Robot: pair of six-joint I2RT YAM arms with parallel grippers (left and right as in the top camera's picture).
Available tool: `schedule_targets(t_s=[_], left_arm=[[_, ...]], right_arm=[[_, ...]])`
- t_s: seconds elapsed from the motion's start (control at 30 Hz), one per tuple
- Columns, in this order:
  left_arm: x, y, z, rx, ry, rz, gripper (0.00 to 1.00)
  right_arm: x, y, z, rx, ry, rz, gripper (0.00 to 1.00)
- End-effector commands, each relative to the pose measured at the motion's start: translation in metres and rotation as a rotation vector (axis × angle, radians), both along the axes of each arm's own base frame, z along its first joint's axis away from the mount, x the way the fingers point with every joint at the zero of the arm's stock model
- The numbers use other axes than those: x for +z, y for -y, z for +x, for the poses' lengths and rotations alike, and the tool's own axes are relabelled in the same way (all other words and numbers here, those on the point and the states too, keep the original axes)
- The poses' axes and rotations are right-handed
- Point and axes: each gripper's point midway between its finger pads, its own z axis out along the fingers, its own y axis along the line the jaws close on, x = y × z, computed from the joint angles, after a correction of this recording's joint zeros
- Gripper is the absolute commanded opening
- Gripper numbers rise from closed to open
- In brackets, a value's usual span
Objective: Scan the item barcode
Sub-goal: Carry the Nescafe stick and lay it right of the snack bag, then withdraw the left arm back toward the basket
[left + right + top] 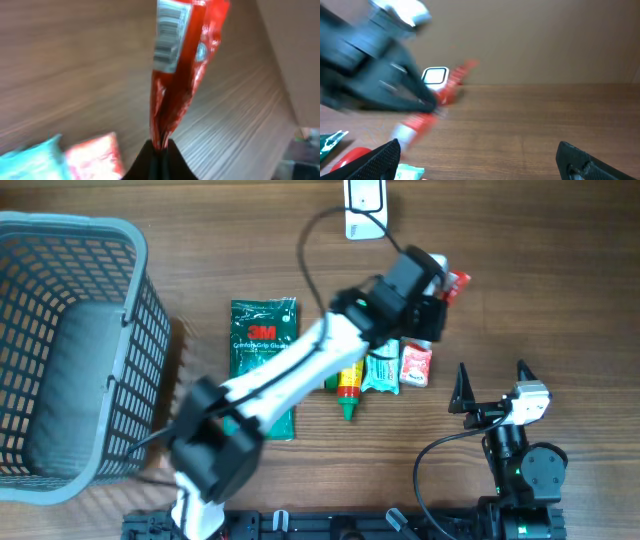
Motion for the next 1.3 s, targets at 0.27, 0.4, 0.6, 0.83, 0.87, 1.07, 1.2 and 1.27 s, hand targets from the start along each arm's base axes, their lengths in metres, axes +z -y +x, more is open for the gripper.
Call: schedule_targets(t_s=[0.27, 0.4, 0.6, 0.83, 0.87, 1.07, 1.2, 1.27], left_arm=[[-0.101, 0.055, -0.046, 0.009, -0.151, 0.069, 0.12], [-0.104, 0.051, -0.045, 0.031, -0.154, 0.090, 0.36], [-0.095, 0.025, -0.013, 0.126, -0.121, 0.115, 0.56], [0.003, -0.041, 0.051, 0.135, 0.121, 0.088, 0.59], [0.018, -0.050, 0.058, 0.146, 0.181, 0.100, 0.62], [0.203, -0.163, 0.091, 0.396, 0.746, 0.199, 0.86], [0.305, -0.241, 0.074, 0.500, 1.013, 0.225, 0.88], [0.346, -0.290, 0.053, 0.556, 1.118, 0.278, 0.93]], right_arm=[[0.001, -0.002, 0.000, 0.008, 0.007, -0.009, 1.00], [0.001, -0.002, 0.000, 0.008, 0.007, -0.009, 1.00], [0.001, -0.002, 0.000, 0.008, 0.007, -0.009, 1.00], [0.001, -0.002, 0.000, 0.008, 0.007, -0.009, 1.00], [0.001, -0.002, 0.000, 0.008, 0.007, -0.009, 1.00], [0.001, -0.002, 0.000, 0.008, 0.007, -0.009, 1.00], [0.001, -0.002, 0.000, 0.008, 0.007, -0.009, 1.00], [0.001, -0.002, 0.000, 0.008, 0.007, -0.009, 1.00]])
